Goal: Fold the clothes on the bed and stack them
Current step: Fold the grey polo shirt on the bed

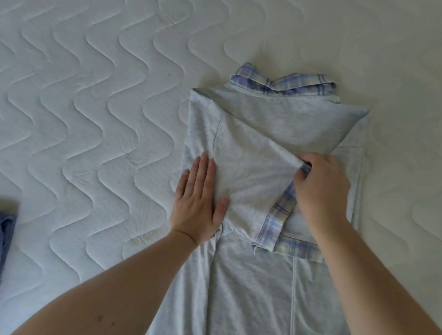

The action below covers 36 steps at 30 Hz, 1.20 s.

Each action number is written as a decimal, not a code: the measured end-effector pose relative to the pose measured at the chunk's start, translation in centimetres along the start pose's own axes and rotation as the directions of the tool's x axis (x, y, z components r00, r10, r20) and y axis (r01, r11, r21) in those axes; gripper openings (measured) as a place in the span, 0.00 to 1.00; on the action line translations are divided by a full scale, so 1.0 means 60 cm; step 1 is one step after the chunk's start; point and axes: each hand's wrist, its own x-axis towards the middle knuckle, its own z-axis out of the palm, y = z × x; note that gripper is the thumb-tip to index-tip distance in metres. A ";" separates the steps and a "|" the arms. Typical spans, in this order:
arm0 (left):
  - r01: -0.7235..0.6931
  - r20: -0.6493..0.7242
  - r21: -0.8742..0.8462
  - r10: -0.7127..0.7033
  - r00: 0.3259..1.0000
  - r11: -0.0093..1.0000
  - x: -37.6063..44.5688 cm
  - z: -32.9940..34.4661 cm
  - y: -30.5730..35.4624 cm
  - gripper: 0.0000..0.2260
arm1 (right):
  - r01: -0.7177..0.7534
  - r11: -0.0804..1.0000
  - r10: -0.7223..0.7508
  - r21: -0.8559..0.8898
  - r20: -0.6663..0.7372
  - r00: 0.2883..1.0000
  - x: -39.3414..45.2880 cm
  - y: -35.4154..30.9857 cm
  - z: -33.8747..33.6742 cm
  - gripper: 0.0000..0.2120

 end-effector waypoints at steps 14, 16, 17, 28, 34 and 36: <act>-0.049 0.052 -0.008 0.049 0.997 0.999 0.002 0.001 -0.006 0.29 | 0.273 0.957 -0.281 0.098 0.085 0.956 0.110 -0.279 0.118 0.22; -0.061 0.056 -0.020 0.062 0.997 0.998 0.001 -0.002 -0.005 0.29 | 0.238 0.969 -0.242 0.061 0.054 0.969 0.116 -0.295 0.130 0.20; -0.064 0.056 -0.026 0.066 0.996 0.998 0.001 -0.003 -0.005 0.29 | 0.219 0.974 -0.221 0.053 0.046 0.974 0.121 -0.302 0.134 0.17; -0.069 0.058 0.011 0.068 0.996 0.998 0.001 -0.001 -0.005 0.29 | 0.169 0.942 -0.210 0.290 0.118 0.970 0.143 -0.305 0.141 0.13; -0.046 0.052 0.036 0.044 0.998 0.998 0.003 0.005 -0.003 0.29 | 0.276 0.874 -0.336 0.400 0.089 0.938 0.104 -0.213 0.066 0.18; -0.040 0.045 0.046 0.038 0.998 0.998 0.002 0.007 -0.003 0.28 | 0.213 0.960 -0.230 0.184 0.078 0.970 0.077 -0.152 0.039 0.17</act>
